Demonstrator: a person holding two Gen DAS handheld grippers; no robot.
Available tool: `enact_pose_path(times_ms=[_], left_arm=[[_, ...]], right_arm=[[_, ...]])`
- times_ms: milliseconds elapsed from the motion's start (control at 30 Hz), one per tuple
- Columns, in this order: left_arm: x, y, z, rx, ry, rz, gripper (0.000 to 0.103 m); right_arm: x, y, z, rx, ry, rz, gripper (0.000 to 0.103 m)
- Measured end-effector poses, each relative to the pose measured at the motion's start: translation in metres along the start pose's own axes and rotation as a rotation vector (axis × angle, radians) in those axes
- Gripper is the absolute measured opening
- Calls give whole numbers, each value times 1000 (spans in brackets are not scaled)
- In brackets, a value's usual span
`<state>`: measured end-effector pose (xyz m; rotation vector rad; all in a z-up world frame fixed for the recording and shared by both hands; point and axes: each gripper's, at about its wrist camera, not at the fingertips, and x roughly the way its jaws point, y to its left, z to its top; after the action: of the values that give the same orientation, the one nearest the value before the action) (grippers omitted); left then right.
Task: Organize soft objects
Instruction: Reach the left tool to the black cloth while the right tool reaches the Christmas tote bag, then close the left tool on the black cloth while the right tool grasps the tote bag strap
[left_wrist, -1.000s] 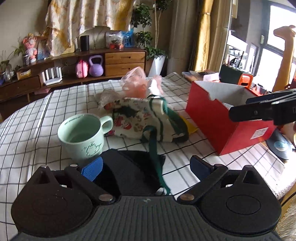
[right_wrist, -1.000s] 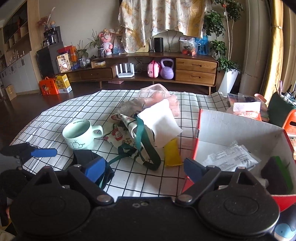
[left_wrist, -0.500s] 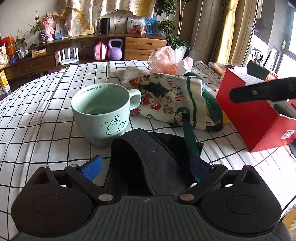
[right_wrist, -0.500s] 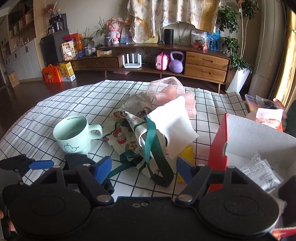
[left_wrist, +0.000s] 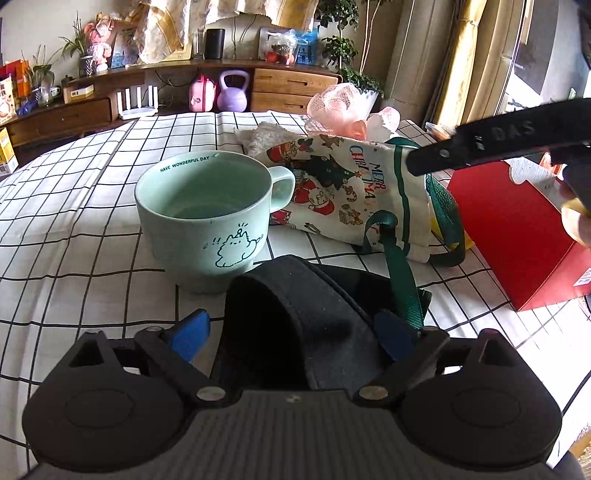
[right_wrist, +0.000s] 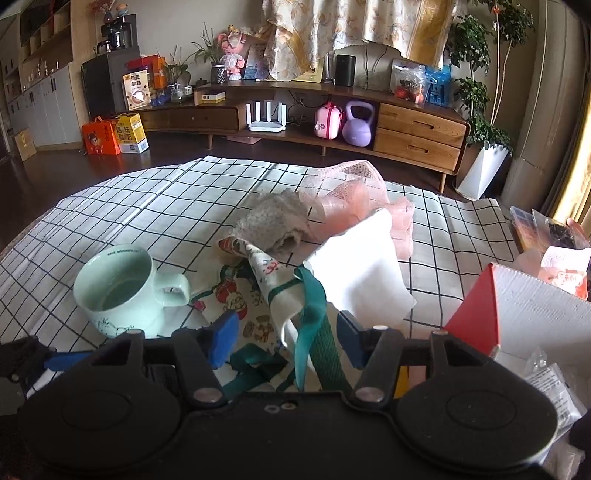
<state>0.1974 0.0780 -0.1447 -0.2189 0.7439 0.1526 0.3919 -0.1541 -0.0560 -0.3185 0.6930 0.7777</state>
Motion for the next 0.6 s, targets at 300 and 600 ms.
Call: enact_pose_path(times_ms=[300, 600], left_arm=[[7, -2, -3, 16, 8, 8, 84], [8, -1, -3, 16, -2, 31, 54]], right_arm=[[19, 15, 5, -77, 2, -44, 48], [27, 14, -2, -75, 18, -110, 16]])
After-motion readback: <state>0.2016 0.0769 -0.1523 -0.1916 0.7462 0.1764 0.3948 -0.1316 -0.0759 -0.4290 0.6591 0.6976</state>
